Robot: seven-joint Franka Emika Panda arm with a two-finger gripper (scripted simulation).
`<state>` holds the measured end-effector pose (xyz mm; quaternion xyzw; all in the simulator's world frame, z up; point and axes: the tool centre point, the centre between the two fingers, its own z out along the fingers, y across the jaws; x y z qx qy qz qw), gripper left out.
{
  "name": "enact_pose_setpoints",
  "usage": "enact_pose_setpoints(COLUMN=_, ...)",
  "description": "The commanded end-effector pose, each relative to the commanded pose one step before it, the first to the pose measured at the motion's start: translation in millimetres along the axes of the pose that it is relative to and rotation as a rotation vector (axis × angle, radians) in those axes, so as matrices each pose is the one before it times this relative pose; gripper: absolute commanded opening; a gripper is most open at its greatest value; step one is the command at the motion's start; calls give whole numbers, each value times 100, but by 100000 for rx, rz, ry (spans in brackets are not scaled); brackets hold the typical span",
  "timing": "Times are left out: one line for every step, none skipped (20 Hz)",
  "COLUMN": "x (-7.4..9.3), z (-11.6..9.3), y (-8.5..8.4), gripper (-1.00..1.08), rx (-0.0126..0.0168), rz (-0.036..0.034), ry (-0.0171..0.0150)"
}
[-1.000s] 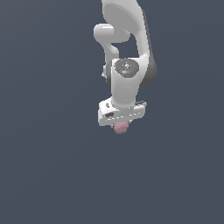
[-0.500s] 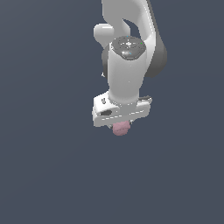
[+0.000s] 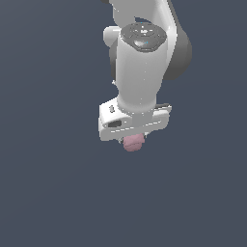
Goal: Pick up the object and move it to a goal position.
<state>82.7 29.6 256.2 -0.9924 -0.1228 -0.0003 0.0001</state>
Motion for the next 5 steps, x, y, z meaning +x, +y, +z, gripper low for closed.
enact_pose_setpoints(x=260, z=-351, y=95, gripper=-100, rx=10, rz=-17, ry=-45)
enact_pose_setpoints(x=59, z=-78, y=23, gripper=-100, rx=0, rz=0, ry=0)
enact_pose_setpoints(x=42, z=-55, y=16, gripper=-100, rx=0, rz=0, ry=0)
enact_pose_setpoints(x=25, z=-33, y=10, gripper=-100, rx=0, rz=0, ry=0)
enact_pose_setpoints(x=8, z=-11, y=3, gripper=-100, rx=0, rz=0, ry=0)
